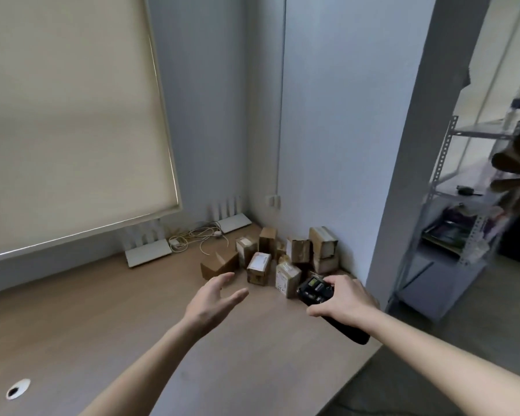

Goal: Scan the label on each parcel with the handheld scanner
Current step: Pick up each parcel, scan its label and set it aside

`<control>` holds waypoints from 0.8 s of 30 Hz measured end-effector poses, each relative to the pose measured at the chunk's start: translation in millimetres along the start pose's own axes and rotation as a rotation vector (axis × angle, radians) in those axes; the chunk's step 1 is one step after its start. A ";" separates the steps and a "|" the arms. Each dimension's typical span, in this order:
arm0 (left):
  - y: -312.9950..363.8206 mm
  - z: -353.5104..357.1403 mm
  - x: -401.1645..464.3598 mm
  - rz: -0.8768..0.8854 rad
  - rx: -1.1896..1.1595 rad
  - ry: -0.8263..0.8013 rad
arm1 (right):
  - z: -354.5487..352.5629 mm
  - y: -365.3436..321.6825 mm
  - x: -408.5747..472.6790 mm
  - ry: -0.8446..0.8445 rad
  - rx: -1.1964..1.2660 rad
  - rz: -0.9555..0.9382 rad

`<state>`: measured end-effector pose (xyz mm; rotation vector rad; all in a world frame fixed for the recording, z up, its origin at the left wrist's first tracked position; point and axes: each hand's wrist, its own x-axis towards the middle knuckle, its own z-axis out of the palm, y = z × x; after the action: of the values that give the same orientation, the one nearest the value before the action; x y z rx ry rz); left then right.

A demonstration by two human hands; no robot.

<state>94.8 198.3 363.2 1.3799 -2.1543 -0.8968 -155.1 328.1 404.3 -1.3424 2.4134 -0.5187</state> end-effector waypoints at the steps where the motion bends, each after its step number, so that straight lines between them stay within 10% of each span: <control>1: -1.9 8.3 23.0 0.002 -0.001 -0.011 | 3.3 4.3 19.0 -0.004 -0.004 0.018; 24: -101.1 231.9 387.7 -0.216 -0.121 -0.301 | 188.6 109.9 369.7 -0.195 0.233 0.202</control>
<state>-153.1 -117.5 132.7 1.5179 -2.1445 -1.3724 -336.5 35.8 147.5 -0.9912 2.2198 -0.5657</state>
